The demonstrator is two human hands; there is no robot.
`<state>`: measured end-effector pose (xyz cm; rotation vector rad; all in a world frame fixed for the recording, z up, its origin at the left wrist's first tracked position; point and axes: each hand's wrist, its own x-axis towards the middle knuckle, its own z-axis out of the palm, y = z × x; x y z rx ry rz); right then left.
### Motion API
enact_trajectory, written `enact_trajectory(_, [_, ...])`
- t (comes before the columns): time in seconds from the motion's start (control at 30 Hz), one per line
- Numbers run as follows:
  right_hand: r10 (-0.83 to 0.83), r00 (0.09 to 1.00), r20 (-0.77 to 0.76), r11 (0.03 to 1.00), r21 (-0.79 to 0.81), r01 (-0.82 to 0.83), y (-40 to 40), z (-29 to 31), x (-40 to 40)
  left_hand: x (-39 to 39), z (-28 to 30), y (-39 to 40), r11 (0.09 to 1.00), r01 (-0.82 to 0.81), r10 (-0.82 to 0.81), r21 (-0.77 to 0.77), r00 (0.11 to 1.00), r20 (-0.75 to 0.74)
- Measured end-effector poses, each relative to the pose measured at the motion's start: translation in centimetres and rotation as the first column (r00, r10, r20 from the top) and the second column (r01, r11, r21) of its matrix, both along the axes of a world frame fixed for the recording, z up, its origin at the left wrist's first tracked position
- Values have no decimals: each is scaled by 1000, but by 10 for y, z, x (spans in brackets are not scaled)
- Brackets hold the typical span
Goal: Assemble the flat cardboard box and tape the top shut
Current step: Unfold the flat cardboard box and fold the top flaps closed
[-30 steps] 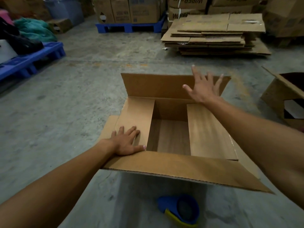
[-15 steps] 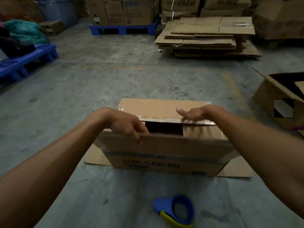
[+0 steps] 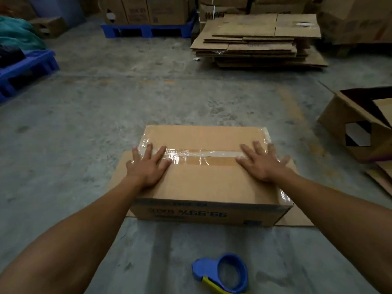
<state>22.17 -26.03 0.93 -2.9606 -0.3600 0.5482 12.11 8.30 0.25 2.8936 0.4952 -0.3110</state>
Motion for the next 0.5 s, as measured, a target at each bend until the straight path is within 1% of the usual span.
enact_trajectory(0.07, [-107, 993, 58, 992, 71, 103, -13, -8, -2, -1, -1, -2, 1000, -11, 11, 13, 1000, 28])
enact_trajectory(0.17, [-116, 990, 80, 987, 122, 105, -14, -10, -7, -6, -1, -6, 999, -22, 21, 28, 999, 37])
enact_trajectory(0.23, [-105, 988, 117, 989, 116, 91, -16, -8, -10, -16, -2, -11, 999, -34, 34, 25, 999, 30])
enact_trajectory(0.37, [-47, 991, 127, 993, 110, 34, -23, -8, -12, -49, -7, -22, 999, -30, 27, 39, 997, 70])
enact_trajectory(0.43, [-77, 989, 129, 991, 122, 62, -22, -9, -18, -65, -8, -25, 998, -3, -4, 56, 993, 114])
enact_trajectory(0.5, [-144, 980, 140, 984, 123, 128, -22, -11, -23, -76, -8, -24, 998, 31, -39, 59, 988, 151])
